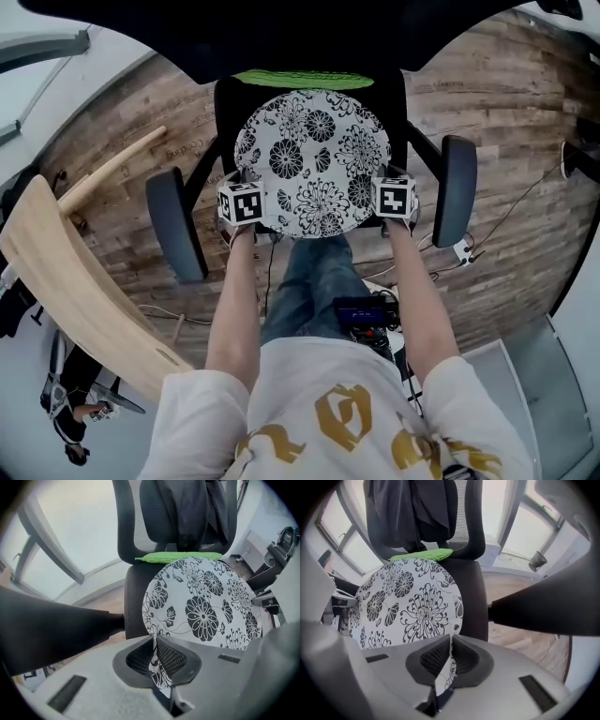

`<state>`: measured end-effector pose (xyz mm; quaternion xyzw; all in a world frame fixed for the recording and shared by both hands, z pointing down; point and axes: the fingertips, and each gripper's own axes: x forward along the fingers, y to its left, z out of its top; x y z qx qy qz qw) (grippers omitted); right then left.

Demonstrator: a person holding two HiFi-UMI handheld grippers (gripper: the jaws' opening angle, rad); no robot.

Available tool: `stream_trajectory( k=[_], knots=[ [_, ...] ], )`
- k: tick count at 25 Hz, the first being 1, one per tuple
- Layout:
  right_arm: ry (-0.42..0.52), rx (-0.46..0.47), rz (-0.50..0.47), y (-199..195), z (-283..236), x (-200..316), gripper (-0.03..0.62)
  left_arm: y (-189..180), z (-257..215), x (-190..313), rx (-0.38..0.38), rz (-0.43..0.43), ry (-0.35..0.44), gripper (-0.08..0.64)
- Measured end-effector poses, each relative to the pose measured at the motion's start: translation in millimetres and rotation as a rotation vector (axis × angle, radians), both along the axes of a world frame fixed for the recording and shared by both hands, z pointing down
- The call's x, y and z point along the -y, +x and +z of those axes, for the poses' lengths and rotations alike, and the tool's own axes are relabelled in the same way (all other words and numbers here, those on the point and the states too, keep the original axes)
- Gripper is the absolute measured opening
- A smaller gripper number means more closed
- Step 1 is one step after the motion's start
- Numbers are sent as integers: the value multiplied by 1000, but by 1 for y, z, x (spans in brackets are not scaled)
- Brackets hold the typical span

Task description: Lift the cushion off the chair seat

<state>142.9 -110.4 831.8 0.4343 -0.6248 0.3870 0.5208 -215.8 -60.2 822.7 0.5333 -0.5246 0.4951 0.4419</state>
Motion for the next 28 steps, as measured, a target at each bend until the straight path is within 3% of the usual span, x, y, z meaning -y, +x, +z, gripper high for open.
stream_trajectory(
  k=[11,28],
  knots=[
    [22,-25,-88,1,-29,0,18,13,-27,2,-53,4,15,25],
    [91,-5,-75,6,-85,-4,18,22,-74,7,-76,48,70,25]
  ],
)
